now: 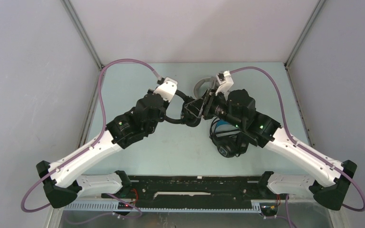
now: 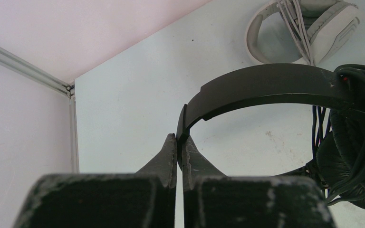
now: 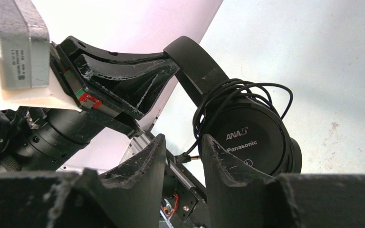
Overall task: Wrap the headphones
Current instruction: Wrap the headphones cable around the headphones.
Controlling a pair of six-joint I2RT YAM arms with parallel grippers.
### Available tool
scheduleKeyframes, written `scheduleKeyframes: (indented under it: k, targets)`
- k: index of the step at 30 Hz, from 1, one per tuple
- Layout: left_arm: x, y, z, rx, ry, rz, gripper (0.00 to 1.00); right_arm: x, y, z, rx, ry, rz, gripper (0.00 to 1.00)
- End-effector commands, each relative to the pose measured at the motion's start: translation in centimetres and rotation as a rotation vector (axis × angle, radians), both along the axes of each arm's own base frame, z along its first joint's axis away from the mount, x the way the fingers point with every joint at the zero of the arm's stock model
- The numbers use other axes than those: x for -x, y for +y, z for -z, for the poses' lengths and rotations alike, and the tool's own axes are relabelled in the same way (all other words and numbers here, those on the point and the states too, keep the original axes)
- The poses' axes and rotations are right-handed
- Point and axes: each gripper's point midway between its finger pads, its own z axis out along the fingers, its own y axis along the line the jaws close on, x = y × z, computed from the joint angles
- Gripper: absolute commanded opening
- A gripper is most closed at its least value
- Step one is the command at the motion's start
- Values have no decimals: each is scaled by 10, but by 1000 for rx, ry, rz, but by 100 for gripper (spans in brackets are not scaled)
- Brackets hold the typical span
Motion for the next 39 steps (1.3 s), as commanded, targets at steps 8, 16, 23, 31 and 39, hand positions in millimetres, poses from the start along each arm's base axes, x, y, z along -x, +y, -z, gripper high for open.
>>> scheduleKeyframes:
  k: [8,16,23,31,39]
  targets:
    - [-2,3,-23,90,-49,-33,0,-16,-1,-13,-1,-14,58,30]
    - [-1,4,-22,90,-44,-32,0,-17,4,-12,16,-26,39,1]
    - [-1,5,-19,84,-35,-41,0,-7,14,-17,14,-68,-14,0]
    - [-2,4,-14,61,-2,-54,0,6,26,-18,19,-83,-95,0]
    - [-6,3,-6,64,63,-55,0,10,32,-1,69,-63,-131,0]
